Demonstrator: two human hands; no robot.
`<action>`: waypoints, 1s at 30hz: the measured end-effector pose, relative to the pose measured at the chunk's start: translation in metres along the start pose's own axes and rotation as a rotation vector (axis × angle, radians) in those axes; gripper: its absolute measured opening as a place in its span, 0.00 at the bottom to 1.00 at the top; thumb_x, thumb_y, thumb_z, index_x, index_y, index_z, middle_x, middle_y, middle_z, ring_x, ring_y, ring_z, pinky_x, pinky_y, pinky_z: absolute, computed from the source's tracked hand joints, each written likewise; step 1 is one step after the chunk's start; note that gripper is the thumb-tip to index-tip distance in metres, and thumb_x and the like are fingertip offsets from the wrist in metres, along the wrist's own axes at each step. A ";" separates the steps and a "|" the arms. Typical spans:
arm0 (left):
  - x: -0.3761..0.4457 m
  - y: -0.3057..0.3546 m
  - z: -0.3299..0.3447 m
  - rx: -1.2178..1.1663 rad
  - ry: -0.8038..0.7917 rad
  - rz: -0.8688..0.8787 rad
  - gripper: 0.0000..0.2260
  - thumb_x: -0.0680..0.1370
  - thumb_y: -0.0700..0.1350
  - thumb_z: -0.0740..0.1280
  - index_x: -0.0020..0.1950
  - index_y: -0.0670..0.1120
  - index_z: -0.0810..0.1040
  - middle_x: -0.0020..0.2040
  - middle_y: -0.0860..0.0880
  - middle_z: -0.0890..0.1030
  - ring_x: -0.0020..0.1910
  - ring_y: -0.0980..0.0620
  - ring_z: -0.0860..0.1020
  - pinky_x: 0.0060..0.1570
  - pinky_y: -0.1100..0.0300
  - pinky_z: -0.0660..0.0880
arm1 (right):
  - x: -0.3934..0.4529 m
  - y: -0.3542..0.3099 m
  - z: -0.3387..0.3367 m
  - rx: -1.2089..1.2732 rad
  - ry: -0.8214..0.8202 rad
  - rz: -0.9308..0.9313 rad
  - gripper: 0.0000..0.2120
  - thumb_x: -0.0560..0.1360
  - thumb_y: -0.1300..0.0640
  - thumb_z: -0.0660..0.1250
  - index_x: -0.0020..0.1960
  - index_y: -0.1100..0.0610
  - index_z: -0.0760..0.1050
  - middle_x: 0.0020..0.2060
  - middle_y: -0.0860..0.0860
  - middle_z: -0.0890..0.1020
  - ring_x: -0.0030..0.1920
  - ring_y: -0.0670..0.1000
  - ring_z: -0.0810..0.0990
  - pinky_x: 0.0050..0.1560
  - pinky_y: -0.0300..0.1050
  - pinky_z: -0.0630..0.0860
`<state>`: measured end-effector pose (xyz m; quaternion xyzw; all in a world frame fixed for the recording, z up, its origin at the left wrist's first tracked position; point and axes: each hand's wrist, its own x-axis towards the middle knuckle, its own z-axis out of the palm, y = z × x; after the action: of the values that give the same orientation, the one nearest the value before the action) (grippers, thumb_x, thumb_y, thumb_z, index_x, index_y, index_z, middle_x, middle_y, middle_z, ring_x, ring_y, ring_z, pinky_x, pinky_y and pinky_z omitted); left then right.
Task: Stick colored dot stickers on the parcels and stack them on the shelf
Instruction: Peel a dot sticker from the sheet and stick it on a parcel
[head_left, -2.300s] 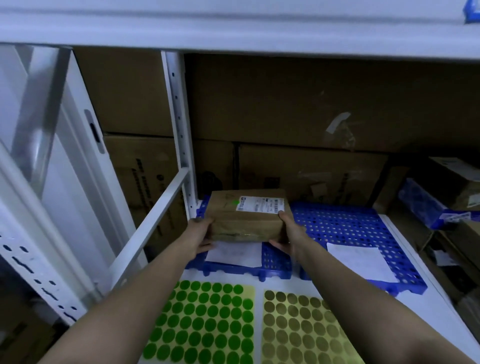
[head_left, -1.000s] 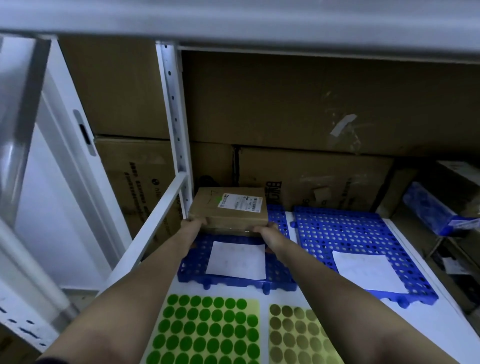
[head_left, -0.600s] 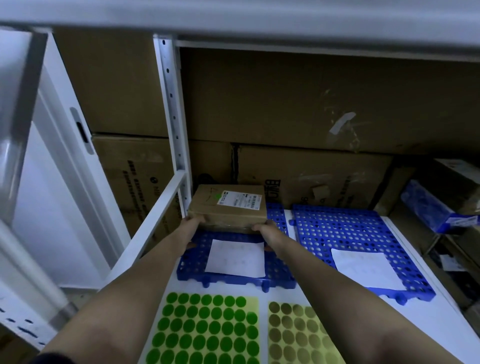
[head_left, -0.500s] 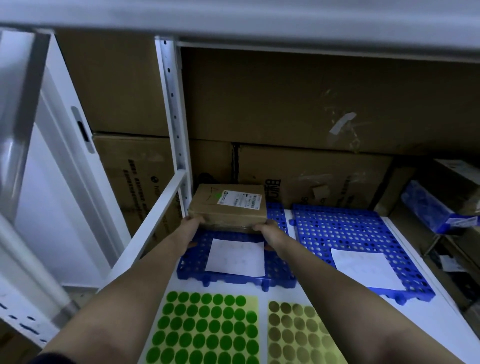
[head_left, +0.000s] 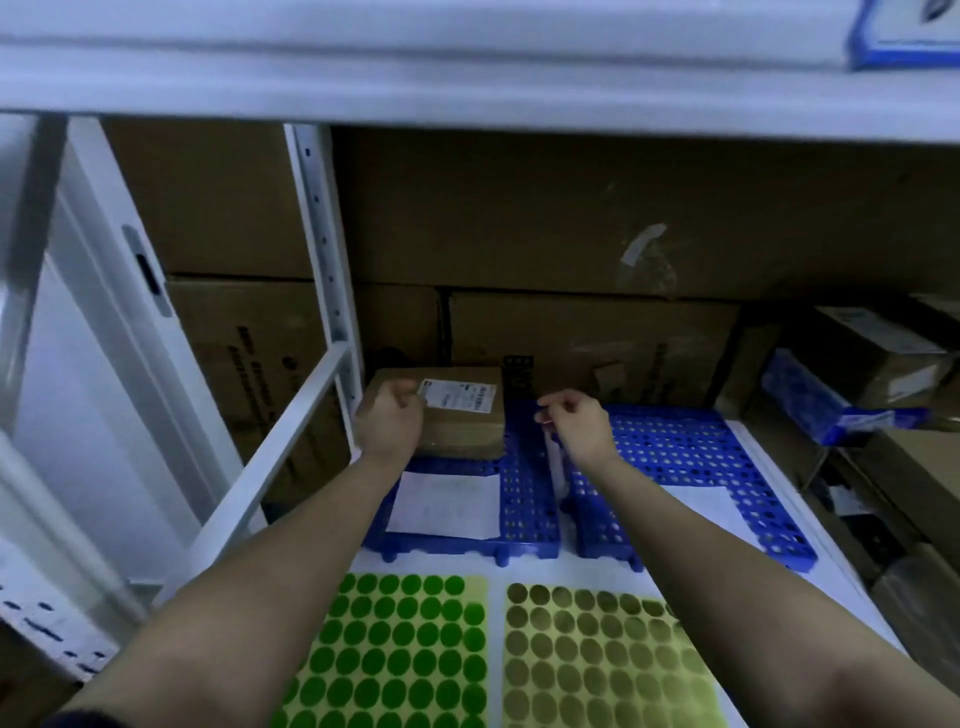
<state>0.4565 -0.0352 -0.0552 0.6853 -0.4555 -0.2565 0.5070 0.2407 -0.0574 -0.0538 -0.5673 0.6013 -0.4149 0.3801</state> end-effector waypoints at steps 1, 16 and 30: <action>-0.004 0.010 0.008 -0.040 -0.018 -0.019 0.10 0.80 0.42 0.61 0.61 0.44 0.74 0.54 0.48 0.78 0.55 0.48 0.76 0.51 0.60 0.71 | -0.002 -0.002 -0.008 0.039 0.013 0.001 0.14 0.80 0.63 0.57 0.42 0.52 0.76 0.36 0.49 0.82 0.43 0.54 0.82 0.54 0.56 0.79; -0.122 0.128 0.158 -0.253 -0.457 -0.065 0.16 0.80 0.40 0.58 0.68 0.44 0.67 0.59 0.45 0.75 0.48 0.52 0.76 0.44 0.61 0.72 | -0.056 0.035 -0.219 -0.009 0.357 -0.087 0.11 0.78 0.64 0.57 0.50 0.56 0.78 0.40 0.50 0.82 0.40 0.48 0.79 0.47 0.46 0.75; -0.229 0.194 0.295 0.018 -0.876 -0.154 0.21 0.80 0.47 0.60 0.72 0.46 0.62 0.69 0.44 0.66 0.65 0.45 0.68 0.56 0.53 0.71 | -0.080 0.106 -0.379 -0.550 0.448 0.174 0.22 0.76 0.51 0.66 0.69 0.54 0.68 0.65 0.56 0.74 0.62 0.57 0.74 0.62 0.57 0.73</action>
<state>0.0423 0.0176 -0.0047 0.5483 -0.5774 -0.5556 0.2394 -0.1447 0.0497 -0.0139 -0.4901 0.8047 -0.3179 0.1060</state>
